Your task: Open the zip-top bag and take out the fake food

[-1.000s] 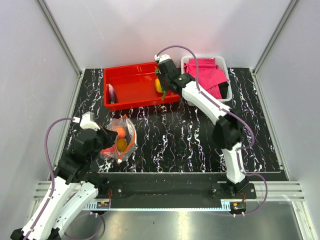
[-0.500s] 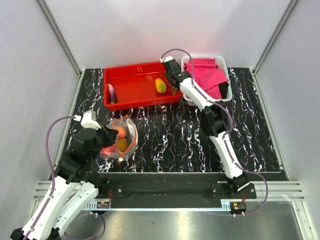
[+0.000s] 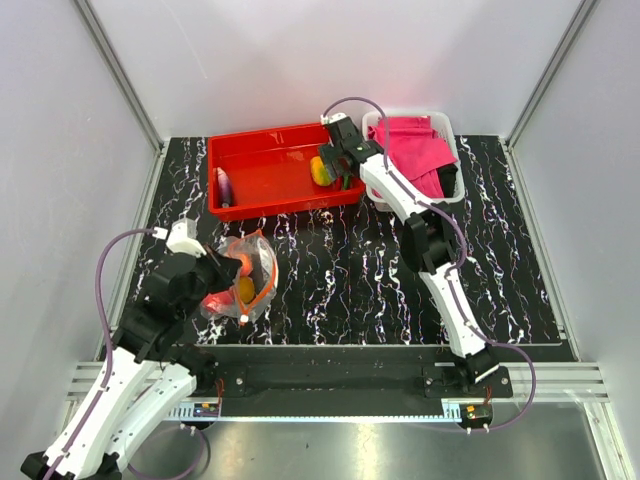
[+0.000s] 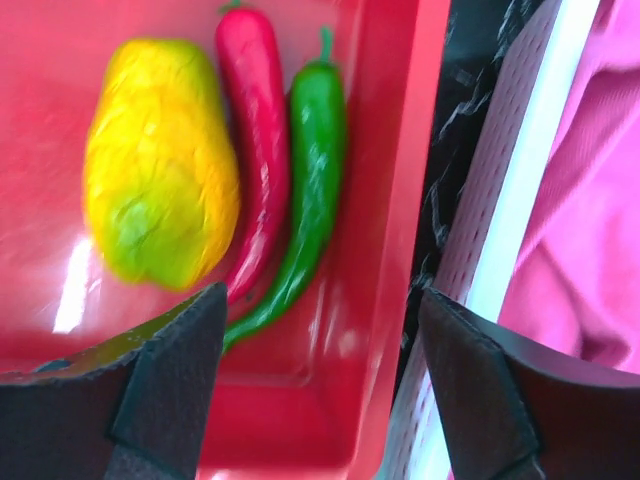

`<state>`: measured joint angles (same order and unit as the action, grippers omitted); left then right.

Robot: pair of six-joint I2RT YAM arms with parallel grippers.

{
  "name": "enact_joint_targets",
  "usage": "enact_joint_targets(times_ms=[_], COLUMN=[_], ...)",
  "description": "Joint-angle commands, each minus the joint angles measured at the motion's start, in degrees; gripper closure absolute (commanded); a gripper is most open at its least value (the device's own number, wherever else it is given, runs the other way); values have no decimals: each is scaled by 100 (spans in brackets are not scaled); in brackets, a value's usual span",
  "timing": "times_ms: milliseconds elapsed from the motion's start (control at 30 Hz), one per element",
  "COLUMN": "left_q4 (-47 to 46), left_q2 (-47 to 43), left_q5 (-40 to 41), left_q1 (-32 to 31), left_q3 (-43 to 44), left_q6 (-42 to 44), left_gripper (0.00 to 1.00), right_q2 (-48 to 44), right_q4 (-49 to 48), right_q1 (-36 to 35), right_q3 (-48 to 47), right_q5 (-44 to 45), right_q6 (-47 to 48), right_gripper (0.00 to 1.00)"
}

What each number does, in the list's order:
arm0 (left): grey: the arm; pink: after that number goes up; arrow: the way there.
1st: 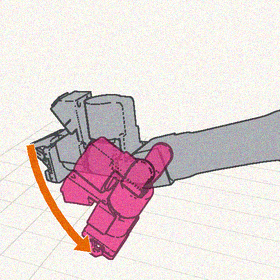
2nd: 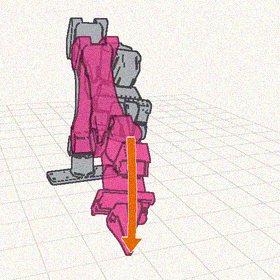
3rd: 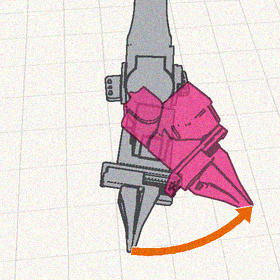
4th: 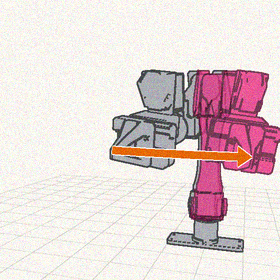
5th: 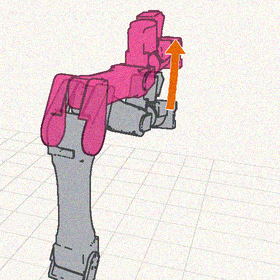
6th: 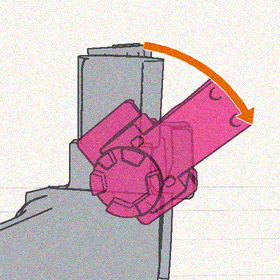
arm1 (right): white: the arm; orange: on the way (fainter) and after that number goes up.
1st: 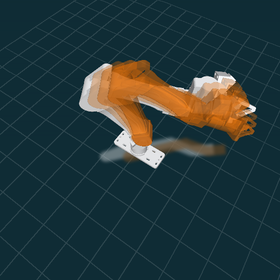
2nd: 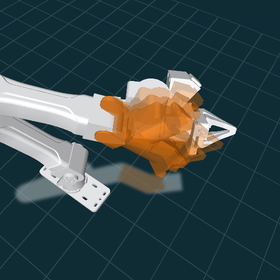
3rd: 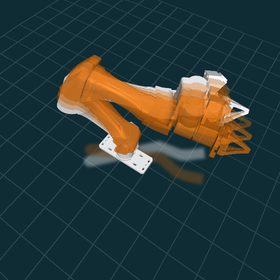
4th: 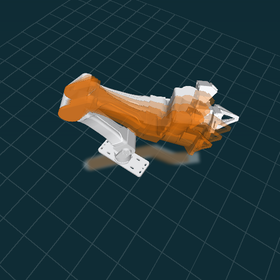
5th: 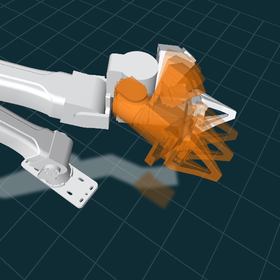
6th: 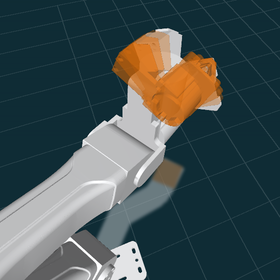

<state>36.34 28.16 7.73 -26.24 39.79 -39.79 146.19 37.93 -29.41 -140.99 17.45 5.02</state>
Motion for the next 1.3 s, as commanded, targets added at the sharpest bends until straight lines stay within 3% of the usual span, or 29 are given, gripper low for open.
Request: enact_joint_targets(times_ms=[0,167,300,500,667,800,933,1267], left_q4=[-355,-355,-408,-478,-715,-839,-847,-1050], left_q2=[110,277,321,278,190,242,269,348], left_q5=[-201,-315,-386,-500,-684,-1027,-1036,-1194], left_q1=[-13,-13,-13,-13,-13,-13,-13,-13], left_q3=[195,284,284,240,99,143,126,2], left_q6=[-117,-257,-380,-538,-688,-793,-776,-899], left_gripper=[100,100,100,100,100,100,100,100], right_q2=[-1232,-2486,-3613,-5090,-5698,-5628,-5164,-3950], right_q4=[697,611,-223,-1208,-2130,-2843,-3081,-3134], right_q1=[32,14,-274,-899,-1900,-2341,-2561,-2570], right_q3=[359,1695,3738,5894,6802,6962,6743,6005], right_q5=[-601,-2136,-3010,-3888,-4179,-4312,-4277,-4233], right_q6=[-1027,-2256,-2681,-2901,-3155,-3437,-3498,-3446], right_gripper=[14,8,9,26,32,45,52,57])
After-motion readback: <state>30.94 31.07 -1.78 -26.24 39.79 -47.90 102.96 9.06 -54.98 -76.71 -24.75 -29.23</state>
